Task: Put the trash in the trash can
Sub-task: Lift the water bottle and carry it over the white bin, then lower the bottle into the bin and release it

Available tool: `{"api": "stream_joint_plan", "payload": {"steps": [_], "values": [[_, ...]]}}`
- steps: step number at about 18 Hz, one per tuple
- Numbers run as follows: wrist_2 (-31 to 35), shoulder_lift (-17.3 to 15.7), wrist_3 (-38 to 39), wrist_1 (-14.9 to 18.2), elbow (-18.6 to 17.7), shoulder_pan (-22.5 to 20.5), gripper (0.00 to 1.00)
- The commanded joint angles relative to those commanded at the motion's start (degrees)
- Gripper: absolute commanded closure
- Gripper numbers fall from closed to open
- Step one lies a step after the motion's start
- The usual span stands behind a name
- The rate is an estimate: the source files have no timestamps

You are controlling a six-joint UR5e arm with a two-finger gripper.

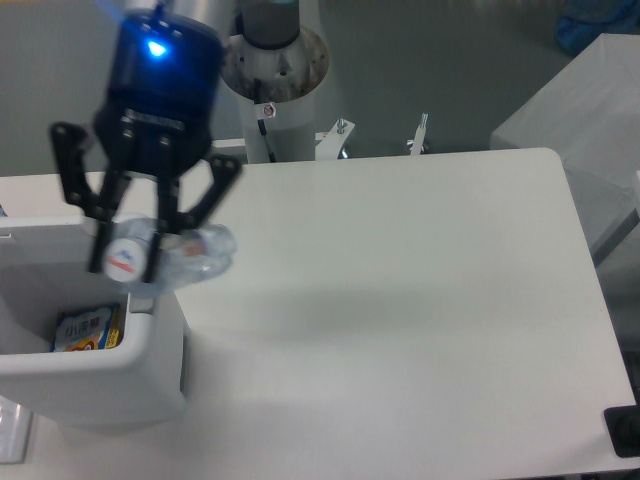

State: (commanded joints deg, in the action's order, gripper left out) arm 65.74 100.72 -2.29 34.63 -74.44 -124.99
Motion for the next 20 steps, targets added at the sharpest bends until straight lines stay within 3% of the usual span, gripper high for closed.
{"api": "stream_joint_plan", "payload": {"steps": [4,10,13,16,19,20], "values": [[0.0,0.6,1.8,0.0,-0.6,3.7,0.72],[0.1,4.1,1.9,0.0,-0.6,5.9,0.7],[0.2,4.4,1.8,0.1,-1.8,6.5,0.66],[0.3,4.1,0.5,0.1,-3.2,6.5,0.28],[0.5,3.9,-1.0,0.2,-4.4,6.4,0.0],[0.7,4.0,-1.1,0.3,-4.5,6.2,0.0]]}}
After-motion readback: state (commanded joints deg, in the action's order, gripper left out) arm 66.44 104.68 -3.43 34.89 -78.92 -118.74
